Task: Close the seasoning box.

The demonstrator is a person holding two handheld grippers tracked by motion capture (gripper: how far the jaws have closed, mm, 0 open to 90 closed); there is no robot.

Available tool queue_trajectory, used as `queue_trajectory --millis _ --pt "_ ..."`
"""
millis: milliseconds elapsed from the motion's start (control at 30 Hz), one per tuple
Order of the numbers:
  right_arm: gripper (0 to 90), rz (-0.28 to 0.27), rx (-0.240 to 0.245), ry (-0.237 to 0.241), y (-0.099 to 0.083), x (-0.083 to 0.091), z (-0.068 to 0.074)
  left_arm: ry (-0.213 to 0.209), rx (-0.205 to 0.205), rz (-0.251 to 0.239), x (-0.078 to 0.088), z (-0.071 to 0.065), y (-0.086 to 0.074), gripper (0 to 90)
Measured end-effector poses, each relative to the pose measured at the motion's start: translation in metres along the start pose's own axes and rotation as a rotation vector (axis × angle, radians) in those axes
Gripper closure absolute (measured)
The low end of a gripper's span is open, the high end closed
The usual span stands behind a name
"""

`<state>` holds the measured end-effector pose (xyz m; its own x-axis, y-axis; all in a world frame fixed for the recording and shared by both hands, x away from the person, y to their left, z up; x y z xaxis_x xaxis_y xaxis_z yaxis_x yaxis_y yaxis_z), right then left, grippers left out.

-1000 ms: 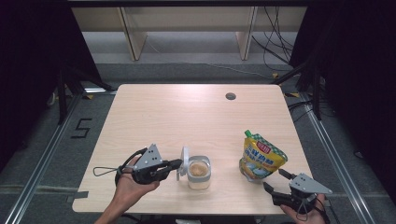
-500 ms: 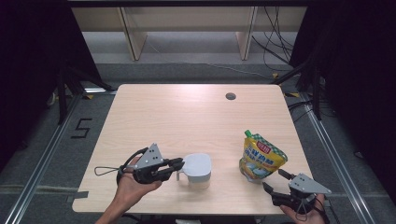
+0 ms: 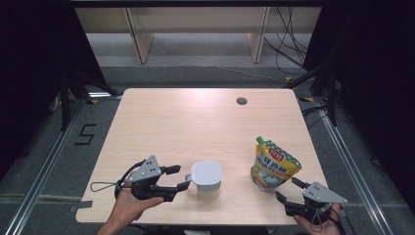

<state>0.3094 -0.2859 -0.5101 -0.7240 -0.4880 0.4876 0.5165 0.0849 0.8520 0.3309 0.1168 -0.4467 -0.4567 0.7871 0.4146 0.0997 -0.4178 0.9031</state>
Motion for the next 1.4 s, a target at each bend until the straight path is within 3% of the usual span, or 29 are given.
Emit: queue_trajectory --millis 33,133,233,367,567,633,667,700,733,833,867,900,1000,1033,1067,1100,1133,1233,1267,1300,1333,1400 --pt "26.0 -0.012 0.021 -0.002 0.001 -0.001 -0.002 0.006 -0.009 0.000 0.001 0.002 -0.003 35.9" --pt "26.0 0.002 -0.003 0.009 0.000 -0.001 -0.001 0.037 0.006 0.015 0.006 0.005 -0.015 32.4" --pt "26.0 -0.003 0.006 -0.002 0.000 0.000 -0.001 0.043 0.044 0.022 0.009 0.005 -0.029 31.2" --pt "26.1 -0.003 0.009 -0.005 0.000 0.000 -0.001 0.052 0.051 0.050 0.011 0.005 -0.044 29.7" --pt "23.8 -0.011 0.005 0.004 0.001 0.003 0.002 0.062 0.042 0.083 0.014 0.002 -0.060 27.3" --pt "21.7 -0.006 -0.038 0.010 -0.001 0.005 0.004 0.066 0.029 0.097 0.015 0.002 -0.065 26.8" --pt "20.9 -0.006 -0.039 0.011 -0.001 0.006 0.004 0.073 0.051 0.098 0.014 -0.001 -0.067 26.6" --pt "20.8 -0.002 -0.021 0.009 -0.002 0.007 0.003 0.073 0.037 0.098 0.014 -0.001 -0.069 26.2" --pt "20.6 0.002 -0.039 0.014 -0.003 0.009 0.006 0.076 0.018 0.110 0.015 0.000 -0.070 25.7" --pt "20.2 -0.008 -0.008 0.021 -0.003 0.010 0.005 0.080 0.053 0.108 0.014 -0.005 -0.074 25.5" --pt "20.0 0.003 -0.037 0.017 -0.005 0.011 0.008 0.074 0.043 0.117 0.014 -0.005 -0.076 25.4" --pt "19.7 -0.017 -0.003 0.026 -0.004 0.010 0.006 0.083 0.042 0.118 0.015 -0.006 -0.077 25.4" --pt "18.8 0.007 -0.001 0.046 -0.006 0.010 0.009 0.092 0.022 0.121 0.015 -0.006 -0.080 25.4" --pt "18.5 0.004 0.013 0.036 -0.006 0.010 0.008 0.093 0.047 0.124 0.014 -0.009 -0.082 25.4" --pt "18.5 0.029 -0.016 0.030 -0.009 0.011 0.010 0.088 0.040 0.120 0.014 -0.009 -0.083 25.3" --pt "18.5 0.024 -0.002 0.050 -0.008 0.010 0.010 0.087 0.005 0.141 0.015 -0.007 -0.085 25.4" --pt "18.5 0.024 0.023 0.045 -0.008 0.010 0.009 0.089 0.041 0.135 0.013 -0.009 -0.086 25.3" --pt "18.3 0.026 0.045 0.046 -0.009 0.009 0.008 0.097 0.017 0.145 0.013 -0.006 -0.089 25.2" --pt "18.3 0.045 0.022 0.056 -0.011 0.008 0.010 0.101 0.047 0.151 0.013 -0.008 -0.090 25.2" --pt "18.3 0.039 0.044 0.046 -0.011 0.008 0.008 0.100 0.040 0.151 0.013 -0.007 -0.090 25.2" --pt "18.2 0.060 0.005 0.043 -0.013 0.009 0.010 0.101 0.026 0.156 0.013 -0.006 -0.090 25.2" --pt "18.3 0.057 0.056 0.057 -0.013 0.007 0.006 0.100 0.043 0.144 0.011 -0.008 -0.089 25.2"
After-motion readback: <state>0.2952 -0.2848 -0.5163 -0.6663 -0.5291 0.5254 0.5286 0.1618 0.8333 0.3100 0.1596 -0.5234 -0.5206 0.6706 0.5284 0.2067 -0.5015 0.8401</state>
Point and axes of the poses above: each handheld gripper's, and its own axes: x roughly backward along the jaws, y roughly out of its top, z roughly to its left, the point moved 5 cm from there along -x, roughly forward along the jaws, and after that the axes turned 15 degrees about -x, right-handed, at the moved point
